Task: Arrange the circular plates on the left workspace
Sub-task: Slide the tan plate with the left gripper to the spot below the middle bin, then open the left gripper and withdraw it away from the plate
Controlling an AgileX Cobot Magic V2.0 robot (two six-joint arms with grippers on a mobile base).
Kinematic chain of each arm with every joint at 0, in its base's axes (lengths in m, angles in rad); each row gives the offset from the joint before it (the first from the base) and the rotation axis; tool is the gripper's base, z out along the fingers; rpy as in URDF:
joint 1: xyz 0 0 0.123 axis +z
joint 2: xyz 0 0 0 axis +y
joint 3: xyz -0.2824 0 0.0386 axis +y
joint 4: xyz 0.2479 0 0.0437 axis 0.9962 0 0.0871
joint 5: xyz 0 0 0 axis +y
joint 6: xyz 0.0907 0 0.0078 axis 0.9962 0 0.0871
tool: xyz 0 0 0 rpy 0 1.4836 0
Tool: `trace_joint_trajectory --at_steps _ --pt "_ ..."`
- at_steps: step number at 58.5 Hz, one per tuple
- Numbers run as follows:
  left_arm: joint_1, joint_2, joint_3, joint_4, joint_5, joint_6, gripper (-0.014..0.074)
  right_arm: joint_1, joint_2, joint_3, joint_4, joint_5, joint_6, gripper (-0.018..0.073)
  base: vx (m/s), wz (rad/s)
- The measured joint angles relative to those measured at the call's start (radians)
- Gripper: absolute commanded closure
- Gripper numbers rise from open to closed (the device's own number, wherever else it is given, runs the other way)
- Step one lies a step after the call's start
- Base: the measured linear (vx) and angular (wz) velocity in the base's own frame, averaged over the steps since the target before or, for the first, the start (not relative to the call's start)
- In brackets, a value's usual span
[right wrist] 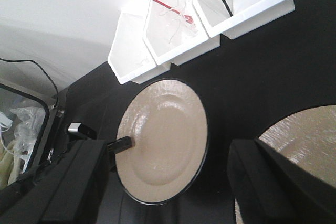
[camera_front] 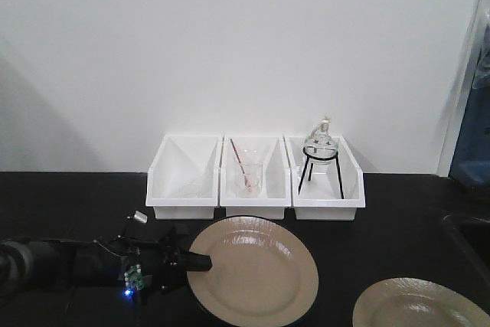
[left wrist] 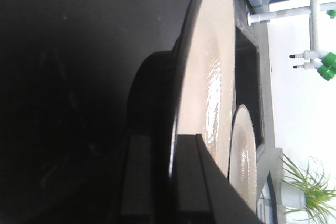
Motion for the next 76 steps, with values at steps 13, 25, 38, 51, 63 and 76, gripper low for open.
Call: trace_joint_trajectory --at_steps 13,25,38,51,63,76 --pt "-0.022 0.045 -0.035 0.0 -0.036 -0.018 0.0592 0.0 0.0 0.0 0.0 0.0 -0.003 0.0038 0.0 0.0" --pt "-0.027 0.047 -0.035 -0.017 -0.068 -0.018 0.05 0.0 0.0 0.0 0.0 -0.001 -0.003 0.0038 0.0 0.0" --pt "-0.027 0.047 -0.035 -0.031 -0.067 0.059 0.0226 0.0 0.0 0.0 0.0 -0.003 -0.004 0.0038 0.0 0.0" --pt "-0.026 0.047 -0.035 -0.023 -0.071 0.071 0.0048 0.0 0.0 0.0 0.0 -0.003 -0.006 0.0038 0.0 0.0" --pt "0.018 0.047 -0.036 0.048 -0.052 0.072 0.0041 0.0 0.0 0.0 -0.002 -0.003 -0.006 0.0038 0.0 0.0" --pt "0.097 0.047 -0.043 0.123 0.042 0.053 0.0061 0.0 0.0 0.0 -0.009 -0.003 -0.007 0.0038 0.0 0.0"
